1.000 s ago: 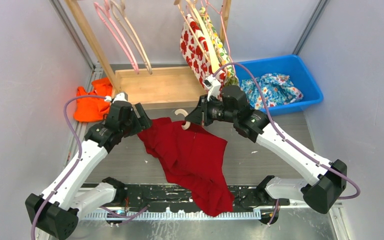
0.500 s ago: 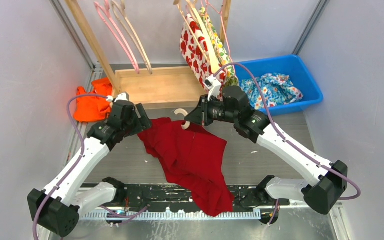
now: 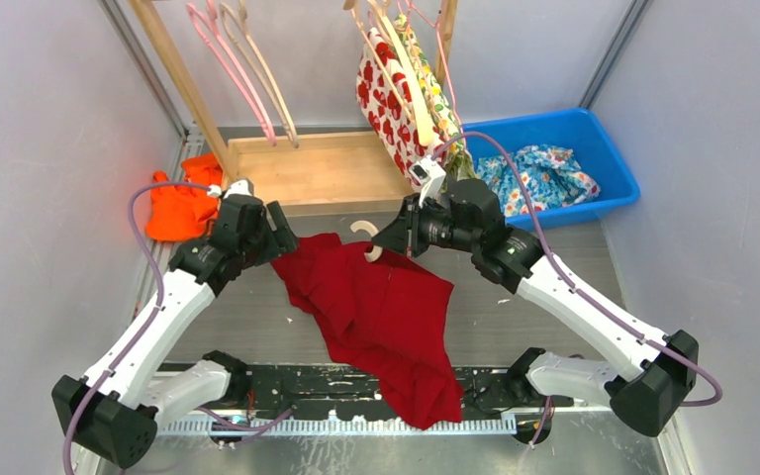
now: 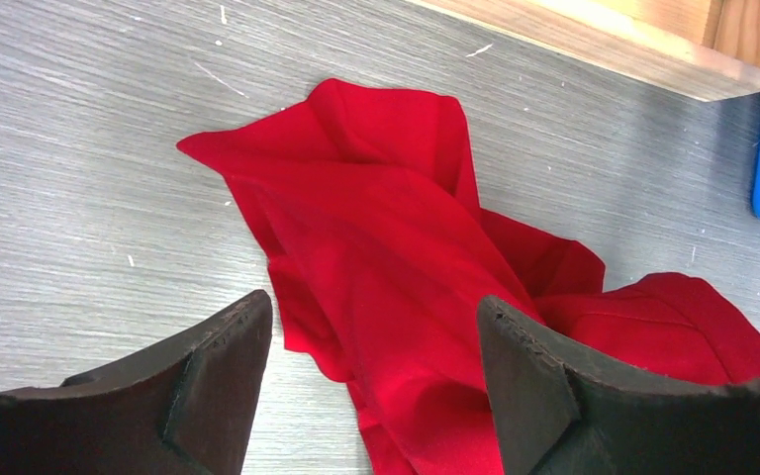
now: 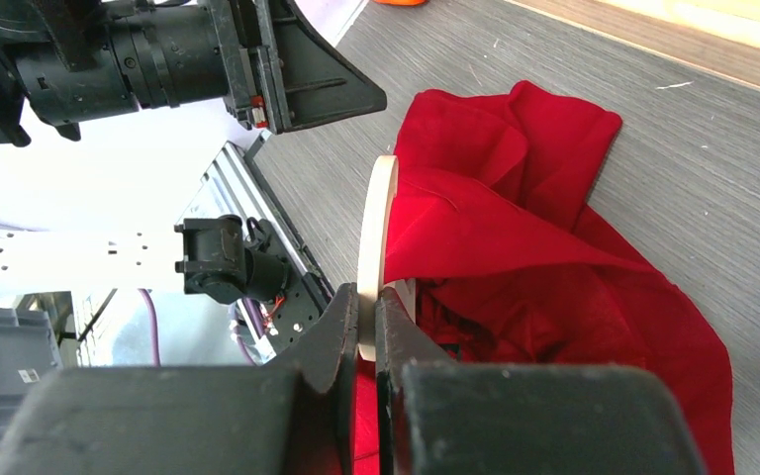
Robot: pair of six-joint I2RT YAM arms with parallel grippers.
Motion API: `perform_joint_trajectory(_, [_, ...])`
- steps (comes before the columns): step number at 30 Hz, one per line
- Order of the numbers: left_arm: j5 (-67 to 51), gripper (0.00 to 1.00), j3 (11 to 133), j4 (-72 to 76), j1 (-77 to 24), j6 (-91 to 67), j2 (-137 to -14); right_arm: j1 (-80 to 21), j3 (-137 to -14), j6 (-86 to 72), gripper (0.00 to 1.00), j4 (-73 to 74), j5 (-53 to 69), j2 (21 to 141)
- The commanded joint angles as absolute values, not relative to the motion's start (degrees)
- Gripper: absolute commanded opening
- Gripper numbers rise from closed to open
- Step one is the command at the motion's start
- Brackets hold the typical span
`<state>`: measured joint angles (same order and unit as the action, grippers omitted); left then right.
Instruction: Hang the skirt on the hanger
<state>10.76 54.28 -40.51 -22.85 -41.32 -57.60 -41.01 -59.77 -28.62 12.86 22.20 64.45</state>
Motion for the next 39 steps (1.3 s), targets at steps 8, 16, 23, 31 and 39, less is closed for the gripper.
perform_joint_trajectory(8, [15.02, 0.94, 53.25, -40.61, -21.50, -40.94, -56.52, -40.79, -64.58, -27.57, 0.01, 10.48, 23.31, 61.25])
perform_joint_trajectory(16, [1.46, 1.00, 55.63, -39.71, -17.12, -46.88, -60.99, -40.80, -64.40, -26.82, 0.01, 11.08, 23.49, 60.89])
perform_joint_trajectory(23, [-1.03, 1.00, 54.84, -37.84, -15.42, -53.37, -62.16, -40.86, -63.44, -26.98, 0.01, 10.21, 23.65, 60.64])
perform_joint_trajectory(31, [-0.60, 1.00, 53.42, -34.81, -14.39, -57.89, -66.78, -40.85, -63.41, -26.98, 0.01, 9.89, 24.14, 60.18])
perform_joint_trajectory(39, [-1.18, 0.80, 50.43, -27.99, -12.53, -60.10, -71.69, -40.81, -63.99, -26.97, 0.01, 10.00, 24.34, 59.97])
